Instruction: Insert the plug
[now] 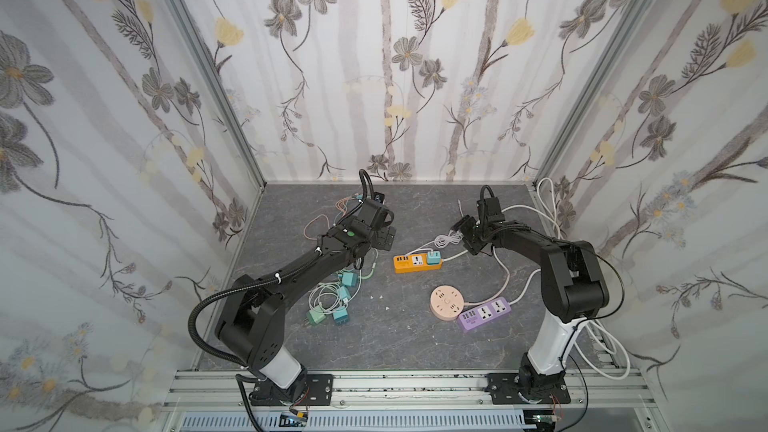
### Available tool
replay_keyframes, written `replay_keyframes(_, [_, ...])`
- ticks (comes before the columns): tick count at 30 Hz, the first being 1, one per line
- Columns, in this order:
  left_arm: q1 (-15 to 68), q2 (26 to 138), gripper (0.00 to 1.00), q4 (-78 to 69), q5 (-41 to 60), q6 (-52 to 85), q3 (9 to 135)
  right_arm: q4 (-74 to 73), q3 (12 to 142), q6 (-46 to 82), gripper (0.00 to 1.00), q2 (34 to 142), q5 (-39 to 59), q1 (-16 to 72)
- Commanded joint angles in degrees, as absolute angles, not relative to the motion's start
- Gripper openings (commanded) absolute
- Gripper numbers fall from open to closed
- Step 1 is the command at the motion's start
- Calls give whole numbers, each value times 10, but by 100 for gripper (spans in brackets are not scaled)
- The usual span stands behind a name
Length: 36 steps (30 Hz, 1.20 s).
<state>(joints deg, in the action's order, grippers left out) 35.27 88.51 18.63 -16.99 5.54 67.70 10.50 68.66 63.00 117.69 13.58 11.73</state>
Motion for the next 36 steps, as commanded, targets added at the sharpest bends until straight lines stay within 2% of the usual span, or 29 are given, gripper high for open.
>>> replay_keyframes(1, [351,845,100,178,-212,97,646,110,697,703,71,1200,126,122])
replay_keyframes(6, [351,776,100,283,-255,209,609,118,739,722,68,1234,118,130])
replay_keyframes(8, [351,751,100,324,-248,260,588,112,749,732,63,1247,117,130])
replay_keyframes(10, [351,728,100,358,-246,305,564,101,754,745,55,1256,113,131])
replay_keyframes(12, [351,700,100,381,-248,336,535,87,758,756,40,1265,109,131])
replay_keyframes(15, [350,666,100,396,-262,355,502,82,771,766,28,1275,100,129])
replay_keyframes(19, [346,648,100,401,-269,356,494,58,773,776,0,1260,78,121])
replay_keyframes(26, [339,667,100,395,-273,350,498,64,812,749,0,1221,22,83])
replay_keyframes(36, [326,670,100,388,-252,343,492,48,845,721,0,1239,-14,21])
